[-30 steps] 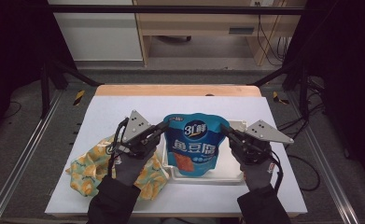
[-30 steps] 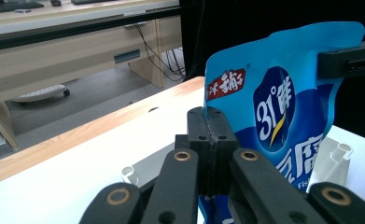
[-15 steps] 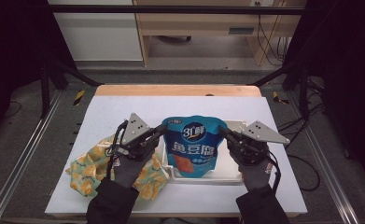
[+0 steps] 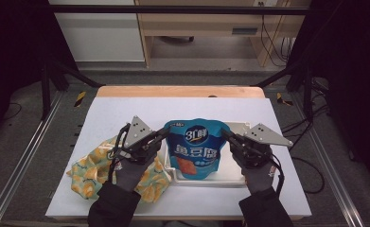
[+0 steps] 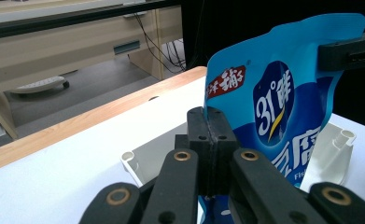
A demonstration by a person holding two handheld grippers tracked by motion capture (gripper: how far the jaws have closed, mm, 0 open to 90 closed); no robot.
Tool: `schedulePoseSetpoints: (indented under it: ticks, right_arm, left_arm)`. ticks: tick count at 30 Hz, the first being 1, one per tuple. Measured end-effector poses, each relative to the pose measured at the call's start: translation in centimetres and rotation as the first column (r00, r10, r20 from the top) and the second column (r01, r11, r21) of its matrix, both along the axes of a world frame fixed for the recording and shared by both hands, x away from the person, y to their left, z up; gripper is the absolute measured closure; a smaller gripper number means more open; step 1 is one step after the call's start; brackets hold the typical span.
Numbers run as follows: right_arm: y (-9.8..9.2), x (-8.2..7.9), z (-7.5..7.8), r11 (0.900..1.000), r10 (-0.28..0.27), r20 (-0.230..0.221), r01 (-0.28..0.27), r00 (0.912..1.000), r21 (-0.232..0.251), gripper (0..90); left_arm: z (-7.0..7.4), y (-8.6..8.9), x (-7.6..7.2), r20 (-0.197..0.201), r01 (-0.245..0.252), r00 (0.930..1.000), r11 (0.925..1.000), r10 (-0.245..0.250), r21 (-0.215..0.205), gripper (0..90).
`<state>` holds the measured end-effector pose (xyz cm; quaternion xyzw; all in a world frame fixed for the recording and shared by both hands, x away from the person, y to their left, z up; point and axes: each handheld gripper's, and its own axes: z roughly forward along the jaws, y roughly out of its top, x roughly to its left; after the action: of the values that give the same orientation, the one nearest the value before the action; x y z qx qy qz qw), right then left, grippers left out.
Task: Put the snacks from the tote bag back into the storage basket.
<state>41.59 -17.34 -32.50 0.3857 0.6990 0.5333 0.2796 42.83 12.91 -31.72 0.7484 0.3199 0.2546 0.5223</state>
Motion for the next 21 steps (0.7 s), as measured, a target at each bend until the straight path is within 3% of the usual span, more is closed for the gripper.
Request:
schedulePoseSetpoints:
  ticks: [13,21]
  right_arm:
    - [-0.13,-0.07,-0.13,1.000,-0.004,-0.001,0.004,1.0000,0.002,86.7]
    - [-0.19,-0.26,-0.23,1.000,-0.010,0.004,0.010,0.9999,0.003,81.1]
  left_arm:
    - [-0.18,0.00,-0.17,0.006,0.005,1.0000,1.0000,-0.005,-0.008,89.1]
    - [-0.21,0.10,-0.19,0.011,0.008,0.9999,0.9999,-0.008,-0.012,84.3]
